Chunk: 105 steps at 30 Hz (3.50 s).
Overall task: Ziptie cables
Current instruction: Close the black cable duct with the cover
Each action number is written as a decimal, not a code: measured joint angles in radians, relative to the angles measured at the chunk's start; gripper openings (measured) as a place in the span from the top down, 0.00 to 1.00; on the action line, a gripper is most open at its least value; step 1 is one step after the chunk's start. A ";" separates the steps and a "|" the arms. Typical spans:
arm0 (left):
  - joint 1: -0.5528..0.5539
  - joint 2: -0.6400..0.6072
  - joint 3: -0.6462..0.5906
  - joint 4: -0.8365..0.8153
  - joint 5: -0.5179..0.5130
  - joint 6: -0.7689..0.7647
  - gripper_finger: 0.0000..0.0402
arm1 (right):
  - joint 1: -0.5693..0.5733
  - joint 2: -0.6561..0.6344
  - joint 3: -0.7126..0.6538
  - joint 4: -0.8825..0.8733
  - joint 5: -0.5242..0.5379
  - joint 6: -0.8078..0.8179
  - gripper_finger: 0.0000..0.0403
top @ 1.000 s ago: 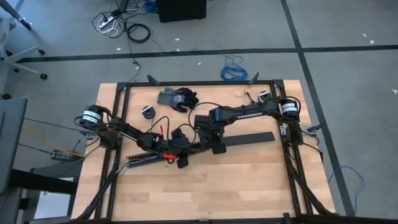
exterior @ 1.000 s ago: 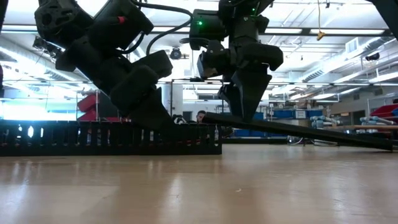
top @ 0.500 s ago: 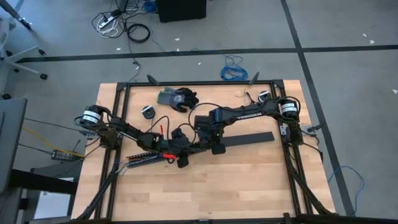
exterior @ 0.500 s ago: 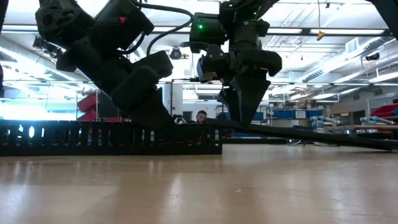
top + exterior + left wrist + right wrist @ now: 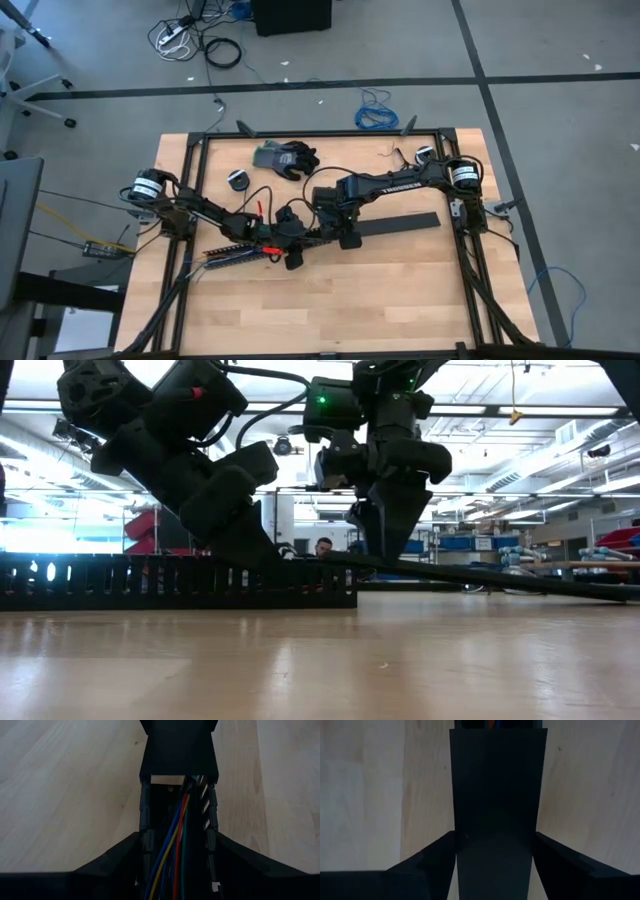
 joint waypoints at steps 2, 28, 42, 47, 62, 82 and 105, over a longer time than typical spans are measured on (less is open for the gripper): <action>0.002 0.000 0.000 0.000 0.003 0.000 0.46 | 0.000 0.000 0.000 0.006 -0.001 -0.009 0.41; 0.004 0.000 0.043 -0.053 0.004 0.030 0.46 | 0.001 0.002 -0.001 0.031 -0.008 -0.045 0.40; 0.005 -0.001 0.050 -0.050 0.000 0.032 0.46 | 0.017 0.005 0.043 0.063 0.034 -0.079 0.29; 0.005 -0.001 0.050 -0.056 0.001 0.031 0.46 | 0.019 0.004 0.070 0.052 0.039 -0.092 0.28; 0.004 -0.001 0.048 -0.075 0.005 0.031 0.46 | 0.047 -0.011 0.151 -0.019 0.121 -0.156 0.46; 0.004 -0.001 0.047 -0.082 0.006 0.030 0.46 | 0.068 -0.011 0.131 0.103 0.131 -0.136 1.00; 0.004 -0.002 0.047 -0.082 0.006 0.029 0.46 | 0.064 -0.011 0.052 0.166 0.124 -0.130 1.00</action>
